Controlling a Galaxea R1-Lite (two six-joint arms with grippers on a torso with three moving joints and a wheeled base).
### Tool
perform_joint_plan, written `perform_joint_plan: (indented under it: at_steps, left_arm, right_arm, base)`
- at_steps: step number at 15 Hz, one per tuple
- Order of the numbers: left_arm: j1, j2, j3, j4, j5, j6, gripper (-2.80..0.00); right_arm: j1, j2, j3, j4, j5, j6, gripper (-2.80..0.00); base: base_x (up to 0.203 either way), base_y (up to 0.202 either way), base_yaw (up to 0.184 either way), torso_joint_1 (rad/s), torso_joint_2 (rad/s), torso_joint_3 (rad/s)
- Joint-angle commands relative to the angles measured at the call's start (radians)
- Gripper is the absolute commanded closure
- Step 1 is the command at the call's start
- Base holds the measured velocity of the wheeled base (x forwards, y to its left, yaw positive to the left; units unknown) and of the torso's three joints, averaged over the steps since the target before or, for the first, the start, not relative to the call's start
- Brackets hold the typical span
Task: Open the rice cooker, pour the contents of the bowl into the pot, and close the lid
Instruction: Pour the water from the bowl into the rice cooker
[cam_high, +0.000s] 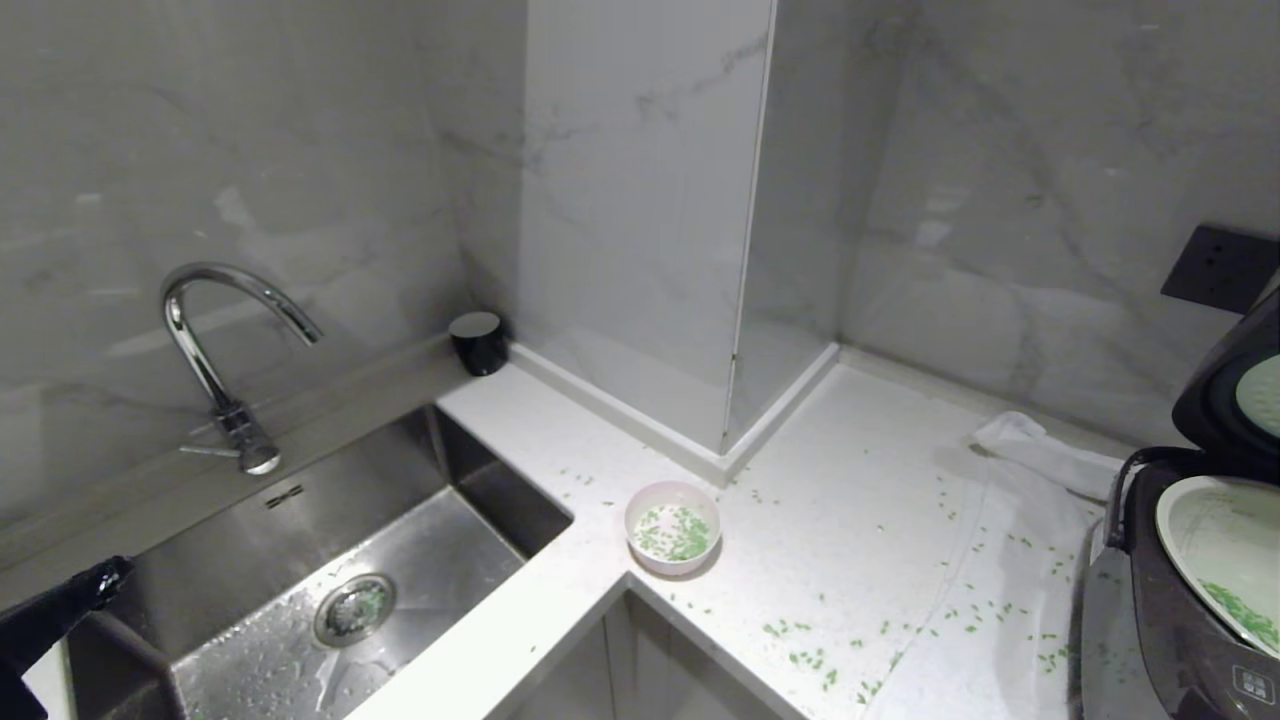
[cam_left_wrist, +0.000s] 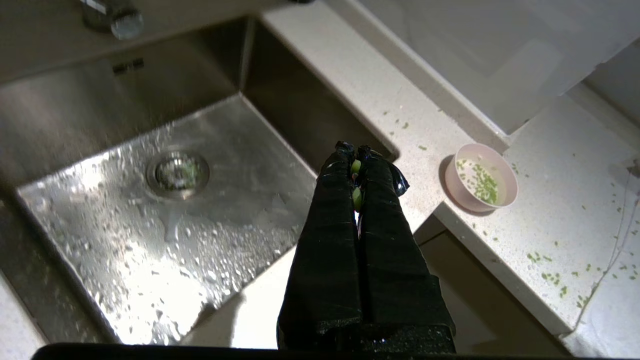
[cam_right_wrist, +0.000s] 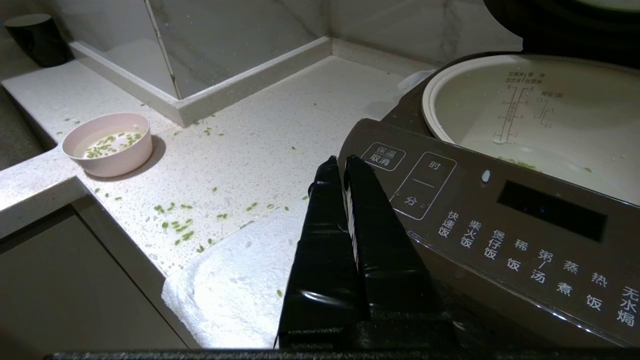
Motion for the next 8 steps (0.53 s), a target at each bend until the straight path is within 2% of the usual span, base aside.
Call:
perform_joint_plan:
  at_steps: [1, 4, 7, 8]
  left_arm:
    - [-0.002, -0.152, 0.027, -0.001, -0.005, 0.032, 0.00]
    - [-0.037, -0.306, 0.088, 0.020, -0.029, 0.073, 0.00]
    - [-0.065, -0.443, 0.109, 0.135, -0.031, 0.102, 0.00]
    - [-0.072, -0.453, 0.113, 0.150, -0.017, 0.129, 0.00]
  right_arm:
    - [0.000, 0.001, 0.002, 0.000, 0.001, 0.000, 0.00]
    - [0.000, 0.001, 0.002, 0.000, 0.000, 0.000, 0.00]
    - [0.000, 0.001, 0.002, 0.000, 0.001, -0.001, 0.00]
    - [0.000, 0.001, 0.002, 0.000, 0.001, 0.001, 0.00]
  base:
    - [0.000, 0.000, 0.000, 0.000, 0.00, 0.000]
    - [0.000, 0.000, 0.000, 0.000, 0.00, 0.000]
    - [0.000, 0.000, 0.000, 0.000, 0.00, 0.000]
    - [0.000, 0.000, 0.000, 0.000, 0.00, 0.000]
